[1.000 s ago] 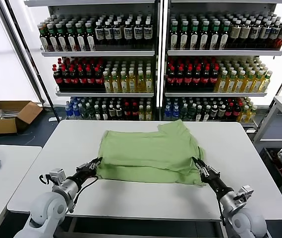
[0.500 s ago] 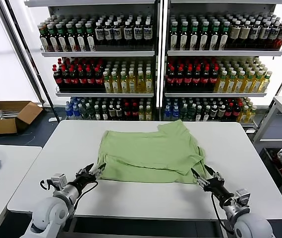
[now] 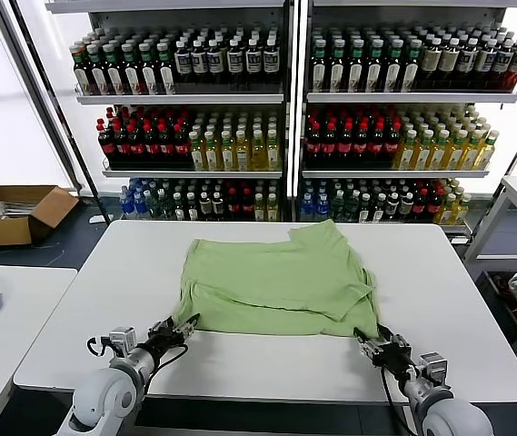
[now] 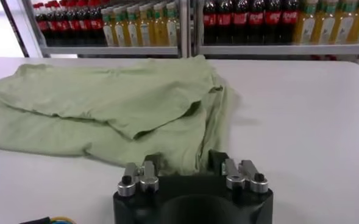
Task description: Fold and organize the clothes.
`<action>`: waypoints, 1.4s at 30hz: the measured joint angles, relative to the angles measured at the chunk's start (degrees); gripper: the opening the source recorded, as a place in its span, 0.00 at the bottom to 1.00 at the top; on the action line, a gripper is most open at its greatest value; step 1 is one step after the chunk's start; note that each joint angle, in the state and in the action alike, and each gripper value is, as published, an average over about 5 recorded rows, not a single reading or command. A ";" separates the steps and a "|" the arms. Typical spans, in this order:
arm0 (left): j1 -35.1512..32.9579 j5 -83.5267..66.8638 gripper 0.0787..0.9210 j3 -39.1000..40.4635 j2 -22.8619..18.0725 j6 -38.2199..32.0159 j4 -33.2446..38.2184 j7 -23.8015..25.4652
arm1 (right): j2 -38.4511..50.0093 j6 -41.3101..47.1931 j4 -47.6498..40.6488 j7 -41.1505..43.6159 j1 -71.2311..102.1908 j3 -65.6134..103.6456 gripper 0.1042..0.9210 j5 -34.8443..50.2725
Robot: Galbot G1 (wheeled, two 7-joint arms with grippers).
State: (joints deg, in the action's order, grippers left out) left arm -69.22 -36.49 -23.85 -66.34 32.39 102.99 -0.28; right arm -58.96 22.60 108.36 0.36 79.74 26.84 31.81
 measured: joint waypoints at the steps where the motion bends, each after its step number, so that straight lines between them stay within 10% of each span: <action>1: 0.03 -0.04 0.38 0.09 0.08 0.03 -0.06 0.05 | 0.08 0.10 0.13 0.00 0.12 -0.01 0.25 0.20; 12: -1.87 -0.28 0.03 -0.62 1.45 -0.30 1.41 -0.71 | 0.95 0.67 4.21 0.21 4.66 1.67 0.03 1.09; 24: -15.12 -0.73 0.02 -6.76 2.30 0.48 12.56 -2.78 | -0.55 -1.12 14.96 1.51 21.26 8.13 0.03 -2.74; 31: -24.42 0.93 0.04 -10.00 0.38 0.60 19.64 -3.13 | -0.66 -2.66 17.71 1.42 25.94 10.58 0.22 -2.99; 42: -29.60 0.97 0.40 -15.25 1.08 0.69 25.73 -2.27 | 2.82 -5.60 17.48 3.04 22.03 14.41 0.59 2.46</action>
State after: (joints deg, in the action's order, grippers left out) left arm -98.83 -35.52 -39.10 -65.26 33.08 128.72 -2.55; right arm -56.14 17.00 125.84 3.39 101.77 41.25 34.28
